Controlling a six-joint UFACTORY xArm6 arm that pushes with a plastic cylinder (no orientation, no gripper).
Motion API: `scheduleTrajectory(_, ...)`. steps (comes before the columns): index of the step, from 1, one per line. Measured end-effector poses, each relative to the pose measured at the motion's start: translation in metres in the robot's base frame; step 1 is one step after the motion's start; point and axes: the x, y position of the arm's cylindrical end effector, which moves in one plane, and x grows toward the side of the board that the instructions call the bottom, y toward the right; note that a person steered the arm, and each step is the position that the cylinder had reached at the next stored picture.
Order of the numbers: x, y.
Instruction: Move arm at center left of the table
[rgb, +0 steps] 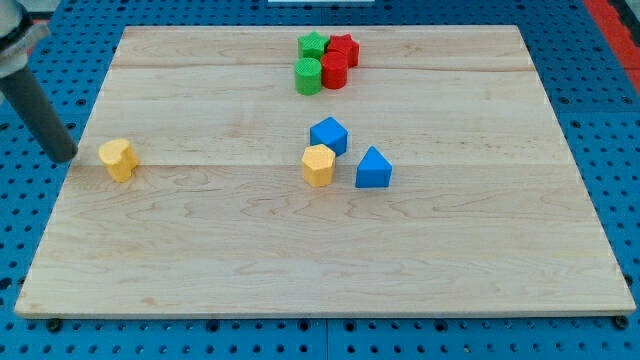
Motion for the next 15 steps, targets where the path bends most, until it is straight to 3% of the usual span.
scheduleTrajectory(1,0.0,0.088)
scheduleTrajectory(4,0.007,0.247)
scheduleTrajectory(5,0.006,0.149)
scheduleTrajectory(7,-0.032,0.079)
scheduleTrajectory(15,-0.038,0.068)
